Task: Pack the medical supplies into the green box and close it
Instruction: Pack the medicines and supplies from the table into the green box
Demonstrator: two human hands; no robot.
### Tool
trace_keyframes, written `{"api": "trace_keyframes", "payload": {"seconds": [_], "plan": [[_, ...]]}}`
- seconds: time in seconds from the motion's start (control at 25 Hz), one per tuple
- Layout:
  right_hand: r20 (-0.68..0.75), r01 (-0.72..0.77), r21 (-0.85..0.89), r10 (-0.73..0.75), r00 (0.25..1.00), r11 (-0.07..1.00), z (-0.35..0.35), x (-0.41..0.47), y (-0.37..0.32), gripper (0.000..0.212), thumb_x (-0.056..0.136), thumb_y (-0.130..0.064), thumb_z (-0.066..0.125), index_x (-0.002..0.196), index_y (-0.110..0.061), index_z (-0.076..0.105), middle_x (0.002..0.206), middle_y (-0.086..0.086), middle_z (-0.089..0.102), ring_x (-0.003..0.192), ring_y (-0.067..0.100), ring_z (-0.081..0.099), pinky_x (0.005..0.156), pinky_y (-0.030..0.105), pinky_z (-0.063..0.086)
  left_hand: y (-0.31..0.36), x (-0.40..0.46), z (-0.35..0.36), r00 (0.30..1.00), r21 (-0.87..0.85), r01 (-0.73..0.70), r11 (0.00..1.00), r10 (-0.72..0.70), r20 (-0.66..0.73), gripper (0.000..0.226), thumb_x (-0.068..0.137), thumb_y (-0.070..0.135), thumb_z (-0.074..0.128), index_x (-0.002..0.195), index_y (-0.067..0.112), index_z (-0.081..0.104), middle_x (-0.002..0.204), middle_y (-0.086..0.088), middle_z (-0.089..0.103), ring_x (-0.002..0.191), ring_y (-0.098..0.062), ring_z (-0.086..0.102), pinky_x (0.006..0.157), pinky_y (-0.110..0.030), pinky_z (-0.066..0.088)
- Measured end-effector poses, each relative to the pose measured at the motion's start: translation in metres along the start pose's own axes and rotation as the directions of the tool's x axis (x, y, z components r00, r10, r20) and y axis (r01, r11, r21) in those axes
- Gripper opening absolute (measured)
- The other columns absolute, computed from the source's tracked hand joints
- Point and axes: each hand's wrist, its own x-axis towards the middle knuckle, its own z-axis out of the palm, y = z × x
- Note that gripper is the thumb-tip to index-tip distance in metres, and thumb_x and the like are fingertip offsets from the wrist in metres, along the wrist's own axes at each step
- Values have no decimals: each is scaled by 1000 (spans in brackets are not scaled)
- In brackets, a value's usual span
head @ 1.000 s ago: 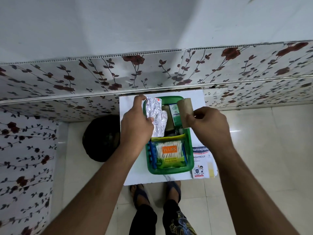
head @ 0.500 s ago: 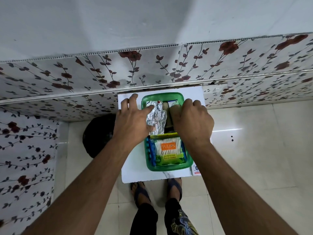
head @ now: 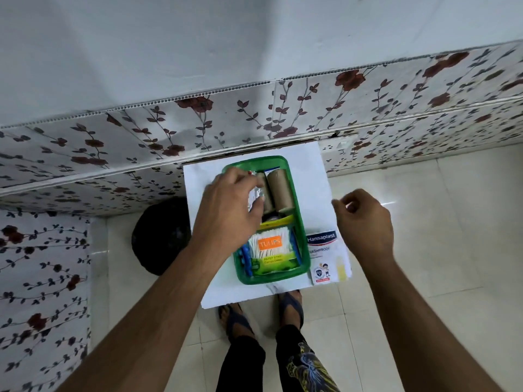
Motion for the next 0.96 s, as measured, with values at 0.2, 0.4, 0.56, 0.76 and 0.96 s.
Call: {"api": "trace_keyframes", "payload": {"seconds": [0.2,0.4,0.56,0.76,0.96], "plan": [[248,-178,-151,212,945,972,16,-12,88,52,73,-51,75,114,-25,58,101,-1,63,93,22,64,73,32,47,54,10,37,979,-151,-93,984,118,165,23,88,25,60,110,23,67,112,1,59,95,-18,58,78,-39,52],[325,-243,-90,259,910,966,32,-8,106,37,69,-43,80,97,-27,60,86,-6,69,80,17,65,71,34,54,72,15,71,959,-187,-113,976,157,238,21,89,27,57,108,26,66,107,3,60,89,-16,62,77,-39,53],[280,-268,-33,266,922,963,21,-2,110,17,73,-32,77,80,-26,64,82,-4,69,78,20,64,70,35,55,73,18,79,961,-251,-97,963,156,227,19,89,22,57,105,25,67,106,2,63,90,-12,63,78,-39,54],[330,-363,244,275,903,899,-15,4,106,17,79,-15,78,74,-15,62,73,-2,64,68,17,58,58,26,42,81,21,77,971,-321,-34,946,108,214,22,90,16,58,109,24,66,106,2,64,90,-9,62,77,-39,56],[353,-365,586,178,919,724,-44,5,74,4,86,-2,68,88,1,65,75,8,69,66,20,61,62,32,48,87,19,63,941,-414,220,884,-80,328,43,93,27,59,135,28,48,110,5,62,92,-8,64,82,-35,54]]}}
